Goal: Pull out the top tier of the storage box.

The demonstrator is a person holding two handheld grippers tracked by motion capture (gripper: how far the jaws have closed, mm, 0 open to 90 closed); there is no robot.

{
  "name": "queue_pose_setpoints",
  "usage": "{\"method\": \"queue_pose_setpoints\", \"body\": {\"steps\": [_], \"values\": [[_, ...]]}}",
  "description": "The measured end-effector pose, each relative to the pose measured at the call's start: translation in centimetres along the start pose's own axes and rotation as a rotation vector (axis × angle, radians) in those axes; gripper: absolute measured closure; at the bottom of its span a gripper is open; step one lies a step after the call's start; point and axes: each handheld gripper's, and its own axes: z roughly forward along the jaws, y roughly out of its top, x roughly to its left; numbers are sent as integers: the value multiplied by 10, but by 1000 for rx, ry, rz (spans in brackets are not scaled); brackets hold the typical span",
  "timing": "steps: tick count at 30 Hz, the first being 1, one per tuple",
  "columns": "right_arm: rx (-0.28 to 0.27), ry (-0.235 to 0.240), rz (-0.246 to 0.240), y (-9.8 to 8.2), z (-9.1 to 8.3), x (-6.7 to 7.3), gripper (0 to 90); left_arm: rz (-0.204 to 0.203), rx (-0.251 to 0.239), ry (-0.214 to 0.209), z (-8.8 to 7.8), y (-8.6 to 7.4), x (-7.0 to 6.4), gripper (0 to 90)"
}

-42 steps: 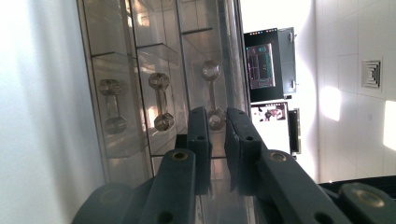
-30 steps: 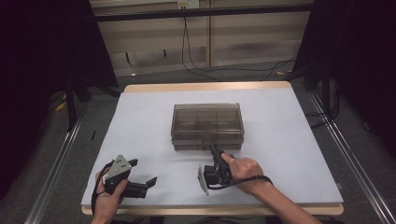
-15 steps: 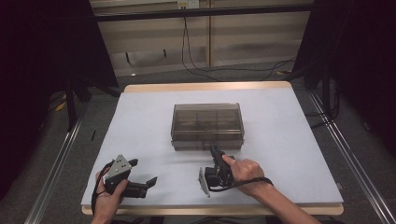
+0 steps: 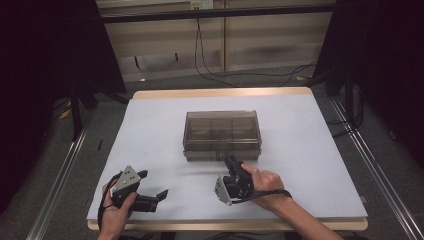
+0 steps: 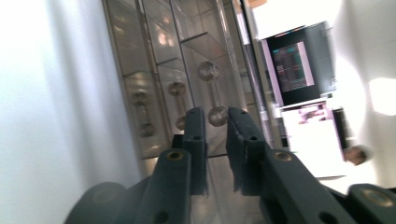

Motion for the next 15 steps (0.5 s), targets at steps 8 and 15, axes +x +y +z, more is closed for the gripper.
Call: {"method": "queue_pose_setpoints", "body": {"steps": [8,15], "values": [[-43,184,239,-9,-1,-21,743,1,1,3,0,0,0,21],[-138,370,396,-19,-2,-41,724,7,-4,6,-1,1,1,21]]}}
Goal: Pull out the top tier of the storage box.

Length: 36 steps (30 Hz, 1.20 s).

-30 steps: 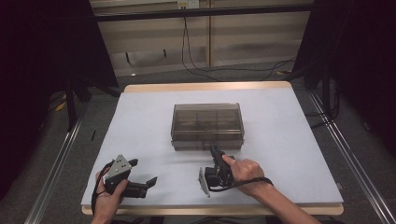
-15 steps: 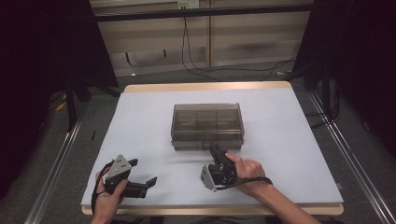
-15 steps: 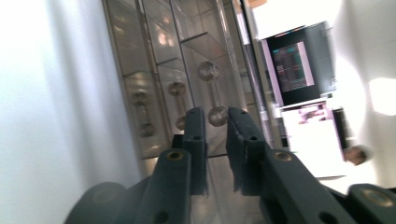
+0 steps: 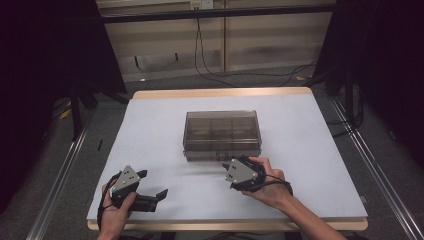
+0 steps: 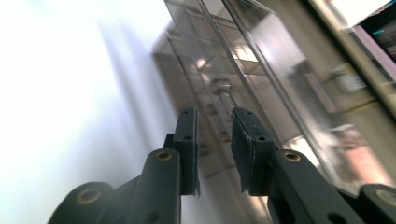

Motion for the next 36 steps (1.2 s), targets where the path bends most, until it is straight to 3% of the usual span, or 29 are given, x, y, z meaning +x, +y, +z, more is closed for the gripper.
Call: {"method": "queue_pose_setpoints", "body": {"steps": [1,2,5,8,11,13,18,20,22,28,36], "values": [[-11,24,19,-1,-1,-3,718,-1,1,-1,0,0,0,21],[-28,76,70,-2,-3,-9,712,0,0,0,0,0,0,21],[-43,116,114,-3,-4,-14,697,0,-2,-1,0,0,0,21],[-71,201,178,-4,-5,-23,685,-2,-3,0,0,0,0,21],[-93,258,217,-3,-8,-30,669,-2,3,0,0,0,-1,21],[-87,262,214,-1,-10,-35,666,-2,2,0,0,0,-1,21],[-109,372,293,0,-11,-52,637,-2,5,-2,1,0,-1,21],[-116,418,304,1,-11,-58,623,0,8,-2,1,0,-1,21],[-124,429,311,2,-12,-61,620,1,8,-2,1,0,-1,21],[-69,472,342,9,-3,-78,592,4,10,1,2,0,-1,21],[-9,514,321,21,11,-94,589,6,15,-3,2,0,-1,22]]}}
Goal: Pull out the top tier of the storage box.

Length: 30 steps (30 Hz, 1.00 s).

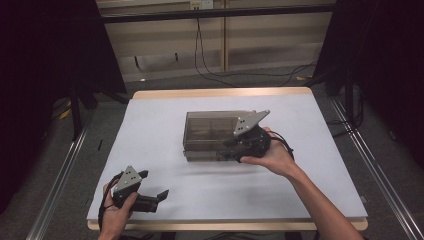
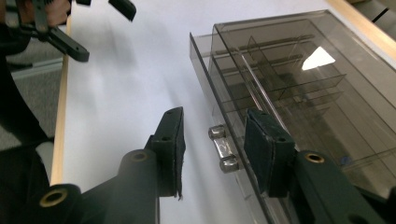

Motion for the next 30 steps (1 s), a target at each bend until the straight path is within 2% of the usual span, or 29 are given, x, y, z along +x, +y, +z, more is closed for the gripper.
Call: {"method": "queue_pose_setpoints", "body": {"steps": [1,4,5,6,8,10,14,15,18,22,30], "values": [[15,11,-6,1,1,-2,590,0,0,0,0,0,0,22],[33,3,-15,4,5,-5,598,-1,-1,3,0,0,0,22],[40,16,-19,5,6,-7,601,-2,-2,-1,0,0,0,22],[44,6,-29,6,8,-9,615,1,-1,-2,0,0,0,22],[40,24,-22,7,10,-12,622,1,-3,-3,0,0,0,23],[78,21,-33,8,15,-17,615,2,-2,-2,0,0,0,23],[101,32,-22,10,18,-20,610,1,-4,-3,0,0,0,23],[117,69,-5,11,20,-24,597,2,-3,-3,0,0,0,23],[134,78,-15,11,23,-25,599,8,4,-5,0,0,0,24],[201,98,-17,7,32,-26,598,3,-4,-8,0,0,0,24],[241,131,-36,5,42,-25,612,9,3,-6,0,0,0,24]]}}
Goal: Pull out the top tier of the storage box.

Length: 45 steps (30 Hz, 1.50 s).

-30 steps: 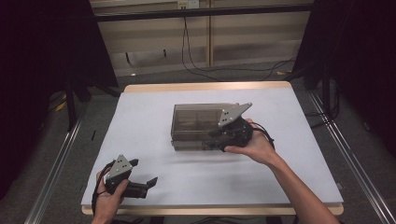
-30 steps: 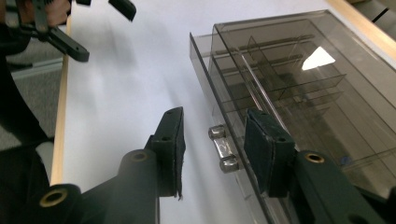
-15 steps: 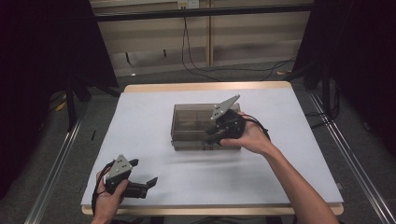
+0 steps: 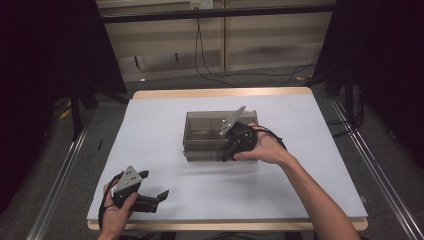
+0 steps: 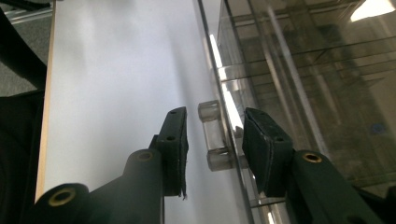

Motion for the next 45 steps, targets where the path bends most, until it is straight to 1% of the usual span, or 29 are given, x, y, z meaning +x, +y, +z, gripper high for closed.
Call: {"method": "queue_pose_setpoints", "body": {"steps": [5,6,10,12,15,17,19,20,22,24,25,26,29,31,32,36,39,45], "values": [[15,14,-12,-1,3,0,629,-3,-2,0,0,0,0,24],[14,15,-17,-1,3,0,660,-2,0,-1,0,0,0,25],[18,10,-20,-1,3,1,678,-6,-3,2,0,0,0,24],[18,2,-19,-1,3,1,722,-9,-5,-1,0,0,0,24],[17,15,-22,-2,3,1,741,-10,-6,-2,0,0,0,24],[19,22,-29,-2,3,2,747,-10,-4,-1,0,0,0,24],[20,23,-20,-1,3,3,748,-10,-3,-2,0,0,0,24],[25,31,-32,-1,3,3,753,-7,-9,-3,0,0,0,24],[26,38,-39,-2,3,3,753,-10,-9,-1,0,0,-1,24],[28,38,-28,-2,2,4,753,-9,-9,-2,0,0,0,24],[28,38,-28,-2,2,4,753,-9,-9,-2,0,0,0,24],[29,37,-42,-3,2,4,753,-10,-6,-2,0,0,0,24],[27,33,-31,-3,2,6,751,-2,-3,0,0,0,0,24],[26,35,-34,-3,2,7,754,-7,-6,0,1,0,0,24],[28,38,-27,-3,2,7,756,-6,-5,0,1,0,0,24],[27,40,-31,-3,2,9,761,-11,-8,-2,0,0,0,24],[32,47,-47,-2,3,12,766,-10,-4,-1,0,0,0,23],[35,47,-54,-1,3,15,769,-8,-6,2,0,0,0,23]]}}
